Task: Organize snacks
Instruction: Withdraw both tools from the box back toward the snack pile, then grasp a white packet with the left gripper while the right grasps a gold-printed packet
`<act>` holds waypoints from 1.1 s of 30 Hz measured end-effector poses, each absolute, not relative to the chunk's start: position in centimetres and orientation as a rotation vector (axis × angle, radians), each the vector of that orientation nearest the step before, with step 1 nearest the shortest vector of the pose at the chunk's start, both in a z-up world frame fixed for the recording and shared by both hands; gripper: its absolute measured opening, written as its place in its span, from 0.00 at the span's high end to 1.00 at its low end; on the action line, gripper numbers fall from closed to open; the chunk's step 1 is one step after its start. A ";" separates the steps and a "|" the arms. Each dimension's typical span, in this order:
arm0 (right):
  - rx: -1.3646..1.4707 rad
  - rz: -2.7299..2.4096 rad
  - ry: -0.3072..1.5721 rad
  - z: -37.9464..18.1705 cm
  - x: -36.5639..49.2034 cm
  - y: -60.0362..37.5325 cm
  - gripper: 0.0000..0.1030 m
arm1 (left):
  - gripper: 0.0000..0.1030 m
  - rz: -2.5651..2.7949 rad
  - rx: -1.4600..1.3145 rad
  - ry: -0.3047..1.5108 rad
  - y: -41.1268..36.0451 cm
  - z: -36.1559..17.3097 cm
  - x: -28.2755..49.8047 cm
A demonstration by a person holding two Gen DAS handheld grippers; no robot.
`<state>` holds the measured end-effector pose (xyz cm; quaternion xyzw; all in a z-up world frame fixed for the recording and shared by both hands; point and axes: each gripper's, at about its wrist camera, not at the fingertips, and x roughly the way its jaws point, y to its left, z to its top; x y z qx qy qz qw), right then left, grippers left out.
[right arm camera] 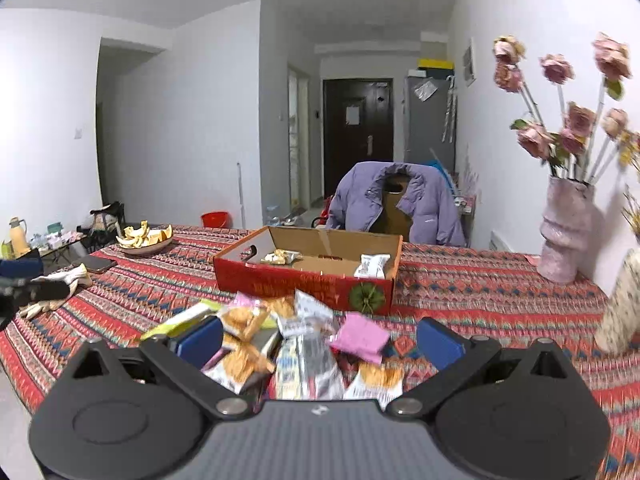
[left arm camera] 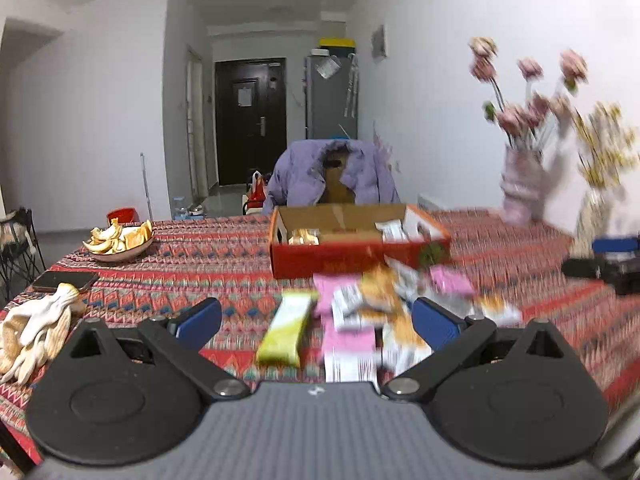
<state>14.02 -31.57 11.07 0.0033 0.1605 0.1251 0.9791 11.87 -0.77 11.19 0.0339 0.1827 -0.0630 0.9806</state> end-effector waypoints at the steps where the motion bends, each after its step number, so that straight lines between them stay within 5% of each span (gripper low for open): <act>1: 0.015 0.250 0.313 10.1 13.0 -31.5 0.00 | 0.00 -0.116 0.081 0.361 -0.9 10.4 10.9; 13: -0.060 0.226 0.314 0.5 7.3 -27.9 0.00 | 0.00 -0.101 0.080 0.429 -0.3 3.0 7.4; 24: 0.042 0.216 0.383 -0.5 10.1 -29.5 0.00 | 0.00 -0.104 0.047 0.491 -1.7 1.7 11.9; 29: 0.063 0.176 0.429 0.1 13.1 -30.6 0.04 | 0.02 -0.093 0.014 0.555 -3.0 1.1 16.8; 33: 0.054 0.203 0.454 1.1 15.7 -31.0 0.19 | 0.17 -0.098 -0.030 0.588 -2.6 0.6 19.8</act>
